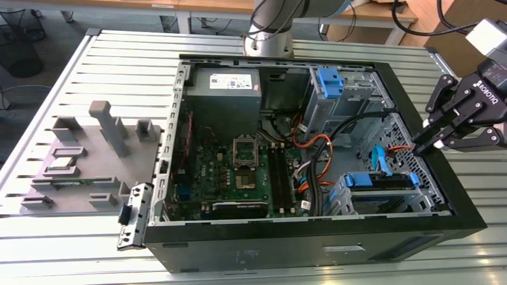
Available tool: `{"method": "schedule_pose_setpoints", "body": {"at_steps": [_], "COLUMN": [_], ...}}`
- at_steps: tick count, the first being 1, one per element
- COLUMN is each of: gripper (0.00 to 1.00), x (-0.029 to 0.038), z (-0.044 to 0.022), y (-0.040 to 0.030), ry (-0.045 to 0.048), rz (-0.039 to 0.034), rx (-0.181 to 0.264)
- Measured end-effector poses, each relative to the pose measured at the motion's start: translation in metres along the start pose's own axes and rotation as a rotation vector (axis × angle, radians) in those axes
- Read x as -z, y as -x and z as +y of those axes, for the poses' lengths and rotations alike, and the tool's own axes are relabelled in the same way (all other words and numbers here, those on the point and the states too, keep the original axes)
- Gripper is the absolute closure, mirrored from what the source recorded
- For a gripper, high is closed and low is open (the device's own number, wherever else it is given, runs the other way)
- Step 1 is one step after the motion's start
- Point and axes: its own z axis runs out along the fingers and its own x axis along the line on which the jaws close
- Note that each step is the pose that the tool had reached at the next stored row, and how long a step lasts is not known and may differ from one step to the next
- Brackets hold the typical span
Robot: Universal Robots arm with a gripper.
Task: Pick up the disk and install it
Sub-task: 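Insert the second disk wire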
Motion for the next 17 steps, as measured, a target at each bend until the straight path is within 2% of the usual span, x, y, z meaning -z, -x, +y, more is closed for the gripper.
{"method": "schedule_pose_setpoints", "body": {"at_steps": [17], "gripper": [0.7], "x": [-0.0003], "z": [0.0], "y": [0.0014], "ry": [-0.0001], "rz": [0.0014], "rx": [0.0]}}
